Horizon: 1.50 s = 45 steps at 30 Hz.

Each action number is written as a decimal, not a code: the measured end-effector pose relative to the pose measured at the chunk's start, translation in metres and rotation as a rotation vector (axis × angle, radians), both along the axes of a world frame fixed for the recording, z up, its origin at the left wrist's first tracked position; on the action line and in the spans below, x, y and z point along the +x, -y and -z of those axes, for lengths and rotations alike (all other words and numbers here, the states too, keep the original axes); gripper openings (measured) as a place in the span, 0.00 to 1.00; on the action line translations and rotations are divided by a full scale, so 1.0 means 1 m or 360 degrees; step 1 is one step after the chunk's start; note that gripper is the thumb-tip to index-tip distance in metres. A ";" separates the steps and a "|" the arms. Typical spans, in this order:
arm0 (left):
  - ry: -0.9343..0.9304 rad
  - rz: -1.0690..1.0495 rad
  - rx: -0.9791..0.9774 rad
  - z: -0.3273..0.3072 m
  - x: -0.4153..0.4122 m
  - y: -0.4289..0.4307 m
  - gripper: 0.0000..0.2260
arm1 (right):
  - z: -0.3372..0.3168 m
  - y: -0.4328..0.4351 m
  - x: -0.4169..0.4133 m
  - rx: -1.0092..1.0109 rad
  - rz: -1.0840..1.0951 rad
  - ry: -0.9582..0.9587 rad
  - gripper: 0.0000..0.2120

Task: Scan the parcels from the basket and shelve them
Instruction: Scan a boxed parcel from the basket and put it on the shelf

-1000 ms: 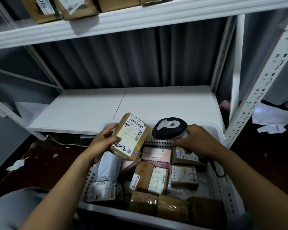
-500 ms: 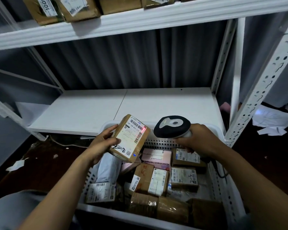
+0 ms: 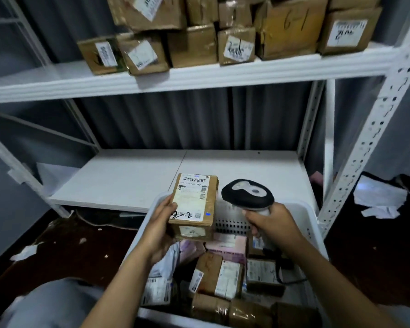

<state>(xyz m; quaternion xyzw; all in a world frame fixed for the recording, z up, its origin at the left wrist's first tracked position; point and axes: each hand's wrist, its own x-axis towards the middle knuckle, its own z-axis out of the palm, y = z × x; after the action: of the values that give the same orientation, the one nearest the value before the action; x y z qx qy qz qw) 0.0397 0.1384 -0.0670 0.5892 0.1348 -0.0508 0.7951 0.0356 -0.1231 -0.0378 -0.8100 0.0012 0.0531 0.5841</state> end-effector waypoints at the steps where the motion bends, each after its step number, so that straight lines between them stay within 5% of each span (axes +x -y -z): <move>1: -0.0006 -0.0015 -0.0075 -0.007 -0.005 0.002 0.13 | -0.005 -0.006 -0.006 0.0089 0.0040 0.0016 0.10; 8: 0.0177 0.0016 -0.0469 -0.077 -0.021 -0.009 0.13 | -0.074 -0.063 -0.017 0.0458 0.0098 0.0181 0.12; 21: 0.0605 0.0055 -0.0054 -0.218 -0.016 -0.086 0.15 | -0.212 -0.173 0.009 0.0541 -0.0041 0.0490 0.06; 30: 0.0856 -0.0456 -0.0091 -0.296 0.045 -0.132 0.17 | -0.294 -0.199 0.059 0.0565 0.0074 0.0671 0.05; 38: 0.0716 -0.0459 0.0022 -0.347 0.129 -0.142 0.05 | -0.322 -0.185 0.104 0.0425 0.0260 0.0781 0.06; 45: 0.0658 -0.0386 0.0122 -0.355 0.210 -0.134 0.16 | -0.323 -0.175 0.135 0.0367 0.0332 0.0817 0.09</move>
<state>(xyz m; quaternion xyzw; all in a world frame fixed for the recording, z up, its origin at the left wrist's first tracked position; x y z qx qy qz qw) 0.2500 0.2726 0.2878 0.5963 0.0409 0.1719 0.7831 0.1708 0.0521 0.2856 -0.7208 -0.0693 -0.2139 0.6557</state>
